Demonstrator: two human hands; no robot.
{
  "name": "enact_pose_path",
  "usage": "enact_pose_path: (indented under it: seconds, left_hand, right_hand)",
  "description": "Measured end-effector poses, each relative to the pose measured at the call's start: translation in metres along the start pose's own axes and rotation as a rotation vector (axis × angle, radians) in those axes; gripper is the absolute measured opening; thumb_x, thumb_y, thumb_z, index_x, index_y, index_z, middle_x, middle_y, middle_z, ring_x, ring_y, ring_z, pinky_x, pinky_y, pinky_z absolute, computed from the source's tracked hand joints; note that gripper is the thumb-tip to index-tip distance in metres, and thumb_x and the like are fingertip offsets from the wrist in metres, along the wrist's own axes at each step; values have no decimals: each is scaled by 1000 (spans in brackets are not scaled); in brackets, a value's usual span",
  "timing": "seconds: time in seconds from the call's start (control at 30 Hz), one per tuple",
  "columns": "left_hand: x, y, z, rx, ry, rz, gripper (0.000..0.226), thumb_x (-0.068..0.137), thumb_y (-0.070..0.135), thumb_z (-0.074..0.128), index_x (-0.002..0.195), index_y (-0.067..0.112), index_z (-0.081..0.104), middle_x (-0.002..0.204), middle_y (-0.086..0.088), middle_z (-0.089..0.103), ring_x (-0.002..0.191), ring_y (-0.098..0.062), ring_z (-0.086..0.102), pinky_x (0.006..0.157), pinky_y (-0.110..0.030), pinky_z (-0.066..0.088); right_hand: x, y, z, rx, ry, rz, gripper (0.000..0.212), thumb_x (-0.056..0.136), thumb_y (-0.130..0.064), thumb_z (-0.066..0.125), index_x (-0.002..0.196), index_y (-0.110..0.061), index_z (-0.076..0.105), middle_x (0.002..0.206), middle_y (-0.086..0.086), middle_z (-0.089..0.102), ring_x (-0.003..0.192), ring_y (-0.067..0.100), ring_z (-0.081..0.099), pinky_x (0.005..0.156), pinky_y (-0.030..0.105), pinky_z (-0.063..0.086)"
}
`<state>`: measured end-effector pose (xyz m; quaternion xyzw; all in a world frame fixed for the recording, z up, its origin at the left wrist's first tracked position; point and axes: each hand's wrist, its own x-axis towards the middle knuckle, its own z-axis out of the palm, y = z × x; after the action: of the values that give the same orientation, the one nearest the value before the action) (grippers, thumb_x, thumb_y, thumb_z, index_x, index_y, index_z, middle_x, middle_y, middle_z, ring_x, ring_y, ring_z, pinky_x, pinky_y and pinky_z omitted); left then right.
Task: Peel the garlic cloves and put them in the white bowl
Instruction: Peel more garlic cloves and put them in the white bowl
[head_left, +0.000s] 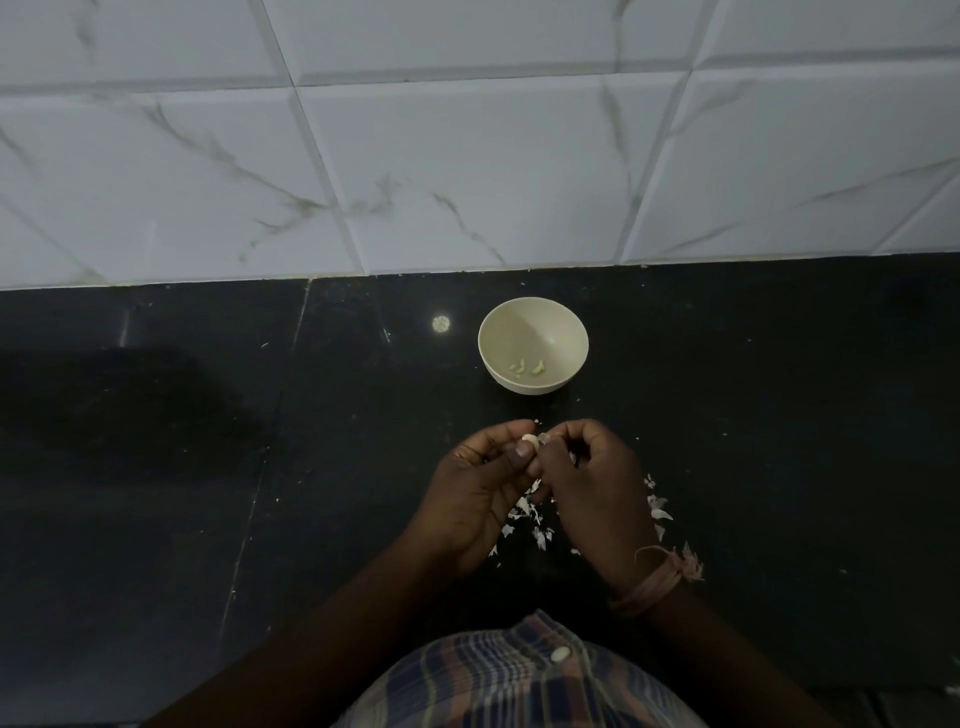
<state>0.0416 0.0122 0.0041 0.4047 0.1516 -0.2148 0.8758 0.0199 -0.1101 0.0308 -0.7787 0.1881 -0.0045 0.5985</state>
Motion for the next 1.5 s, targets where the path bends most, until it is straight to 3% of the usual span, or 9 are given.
enact_pose_path:
  seconds: [0.1,0.3,0.57,0.67,0.77,0.93,1.13,1.27,1.5]
  left_hand:
    - [-2,2,1,-24,0,-11,22,85,-6,59,103,1,69,90,-14,74,73,-16,72,69,-23,60]
    - [-2,5,-1,-88,21,-25,27,82,-3,64,109,1,69,98,-17,75,92,-25,75,76,-27,62]
    - [-4,8,0,-216,30,-106,28,81,-1,61,108,4,68,94,-12,72,81,-18,72,74,-26,62]
    - [-5,8,0,-235,14,-136,29,84,0,60,111,4,68,96,-12,73,84,-20,73,75,-27,62]
    - [-5,9,-1,-249,-8,-154,30,85,0,60,113,4,70,101,-13,73,90,-21,74,76,-29,62]
    - [-5,10,1,-241,3,-126,29,82,-2,60,109,2,70,98,-13,73,87,-20,74,74,-25,62]
    - [-3,9,1,-212,39,-65,28,78,-2,61,105,2,67,90,-12,75,82,-17,76,68,-21,61]
    - [-4,10,2,-134,49,-28,25,76,2,66,101,5,68,84,-8,74,73,-13,73,62,-17,59]
    - [-4,9,2,-101,40,60,19,77,-2,64,95,3,64,80,-10,71,71,-12,72,63,-19,58]
  right_hand:
    - [3,-4,-2,117,13,42,6,94,-11,60,92,-7,65,69,11,71,53,24,68,58,41,56]
    - [4,4,-2,157,36,40,6,93,-5,59,91,-9,63,75,9,73,59,26,70,59,42,60]
    - [7,12,-3,102,88,57,15,95,-7,51,88,-12,63,63,6,68,54,23,66,63,51,59]
    - [8,17,-2,10,103,25,17,94,-25,52,82,-20,63,68,4,68,59,20,68,63,55,58]
    - [8,19,-3,-183,101,-67,29,96,-45,58,76,-23,62,69,-3,66,65,12,66,64,43,56]
    - [5,20,-4,-273,50,-188,10,93,-16,68,89,-25,69,81,-14,68,78,-1,63,69,17,48]
    - [2,12,-5,-227,27,-226,24,89,-3,61,90,-23,74,85,-15,72,83,0,68,77,24,55]
    - [3,11,-5,-71,18,-213,17,94,-11,65,100,-24,71,91,-13,73,80,10,73,71,43,62]
    - [-2,-1,-2,-18,-19,-287,9,91,-17,74,95,-25,75,93,-10,72,90,10,71,81,37,58]
